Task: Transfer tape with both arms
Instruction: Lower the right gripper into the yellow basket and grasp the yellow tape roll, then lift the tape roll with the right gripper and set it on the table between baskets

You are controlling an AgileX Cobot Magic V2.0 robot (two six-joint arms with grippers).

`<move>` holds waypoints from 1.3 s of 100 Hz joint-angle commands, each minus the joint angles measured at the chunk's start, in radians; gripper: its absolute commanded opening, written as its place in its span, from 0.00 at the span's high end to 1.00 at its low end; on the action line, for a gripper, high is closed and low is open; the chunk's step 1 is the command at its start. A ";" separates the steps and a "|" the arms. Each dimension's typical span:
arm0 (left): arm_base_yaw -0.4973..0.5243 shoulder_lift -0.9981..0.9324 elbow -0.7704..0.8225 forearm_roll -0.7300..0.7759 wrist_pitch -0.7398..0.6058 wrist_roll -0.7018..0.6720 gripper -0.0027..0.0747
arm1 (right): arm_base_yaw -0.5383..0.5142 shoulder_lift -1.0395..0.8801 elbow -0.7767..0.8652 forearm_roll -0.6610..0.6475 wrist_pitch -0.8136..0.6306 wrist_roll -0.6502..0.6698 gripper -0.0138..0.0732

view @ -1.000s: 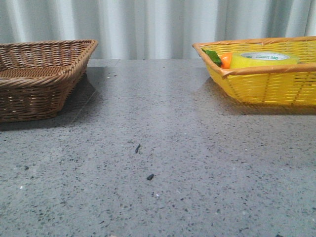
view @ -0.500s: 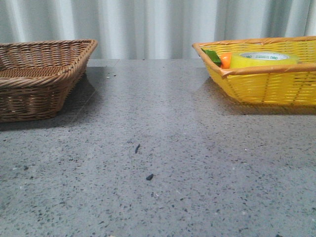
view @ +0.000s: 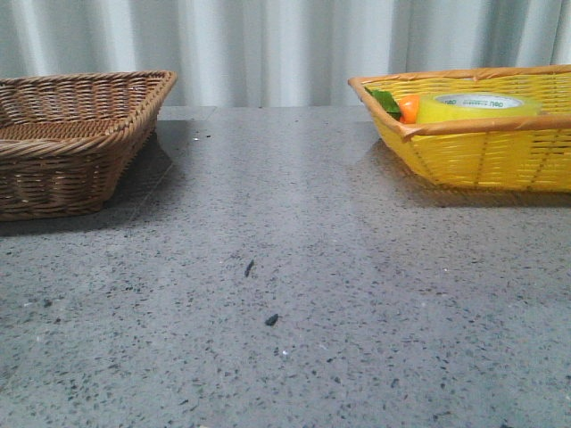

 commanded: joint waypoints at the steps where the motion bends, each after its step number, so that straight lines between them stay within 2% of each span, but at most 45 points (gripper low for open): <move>1: -0.008 0.011 -0.038 -0.010 -0.073 0.001 0.43 | 0.007 0.079 -0.066 -0.003 -0.024 -0.015 0.38; 30: -0.008 0.011 -0.038 -0.010 -0.101 0.001 0.43 | 0.007 0.274 -0.078 -0.040 -0.094 -0.015 0.38; 63: -0.008 0.011 -0.038 -0.010 -0.101 0.001 0.43 | 0.007 0.376 -0.078 -0.054 -0.174 -0.015 0.39; 68: -0.008 0.011 -0.038 -0.010 -0.101 0.001 0.43 | 0.007 0.387 -0.078 -0.062 -0.174 -0.015 0.45; 73: -0.008 0.011 -0.038 -0.010 -0.100 0.001 0.43 | 0.007 0.391 -0.078 -0.065 -0.170 -0.015 0.54; 88: -0.008 0.011 -0.038 -0.010 -0.100 0.001 0.43 | 0.007 0.391 -0.078 -0.067 -0.174 -0.015 0.92; 112: -0.008 0.011 -0.038 -0.010 -0.095 0.001 0.43 | 0.011 0.337 -0.099 -0.084 -0.197 -0.015 0.91; 130: -0.008 0.011 -0.038 -0.010 -0.095 0.001 0.43 | 0.035 0.242 -0.222 -0.084 -0.235 -0.015 0.91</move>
